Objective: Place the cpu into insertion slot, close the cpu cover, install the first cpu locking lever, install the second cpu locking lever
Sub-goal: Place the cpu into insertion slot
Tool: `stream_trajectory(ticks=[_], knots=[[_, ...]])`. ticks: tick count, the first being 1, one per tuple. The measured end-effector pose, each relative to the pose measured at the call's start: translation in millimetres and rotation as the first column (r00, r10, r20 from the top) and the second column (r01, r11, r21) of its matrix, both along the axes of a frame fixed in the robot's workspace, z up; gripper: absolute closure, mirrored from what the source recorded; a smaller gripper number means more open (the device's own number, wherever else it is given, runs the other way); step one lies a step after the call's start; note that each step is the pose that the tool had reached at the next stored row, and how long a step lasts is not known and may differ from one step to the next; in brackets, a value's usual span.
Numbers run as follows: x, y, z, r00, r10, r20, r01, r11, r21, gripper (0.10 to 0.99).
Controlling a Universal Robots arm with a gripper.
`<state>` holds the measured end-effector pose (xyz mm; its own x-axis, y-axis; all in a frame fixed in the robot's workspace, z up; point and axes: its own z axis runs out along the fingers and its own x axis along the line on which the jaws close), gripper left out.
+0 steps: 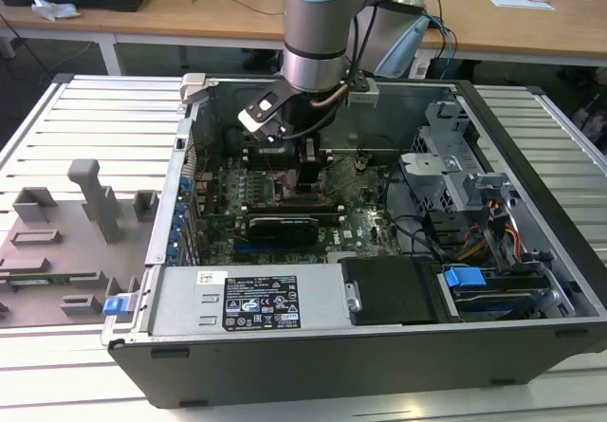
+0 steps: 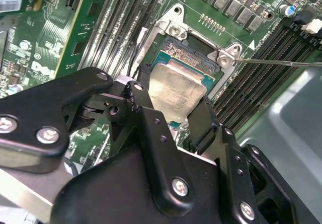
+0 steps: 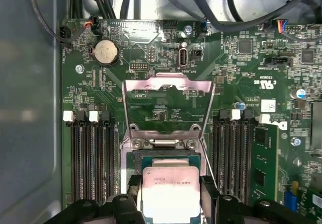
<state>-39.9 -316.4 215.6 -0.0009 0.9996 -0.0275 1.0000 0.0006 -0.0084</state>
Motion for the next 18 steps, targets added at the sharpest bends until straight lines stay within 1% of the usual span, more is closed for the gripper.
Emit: stream_trajectory(ticks=[3, 5, 9, 18], knots=[[-0.5, 0.0, -3.3, 1.0000, -0.002, 0.0000, 0.002, 1.0000, 0.001, 0.541], [-1.1, 0.1, -6.9, 1.0000, -0.004, 0.0000, 0.004, 1.0000, 0.001, 0.541], [-1.9, 1.0, -9.8, 0.9999, -0.016, 0.0000, 0.016, 0.9999, 0.002, 0.541], [-2.4, 1.4, -16.0, 0.9999, -0.016, 0.0000, 0.016, 0.9999, 0.003, 0.541]])
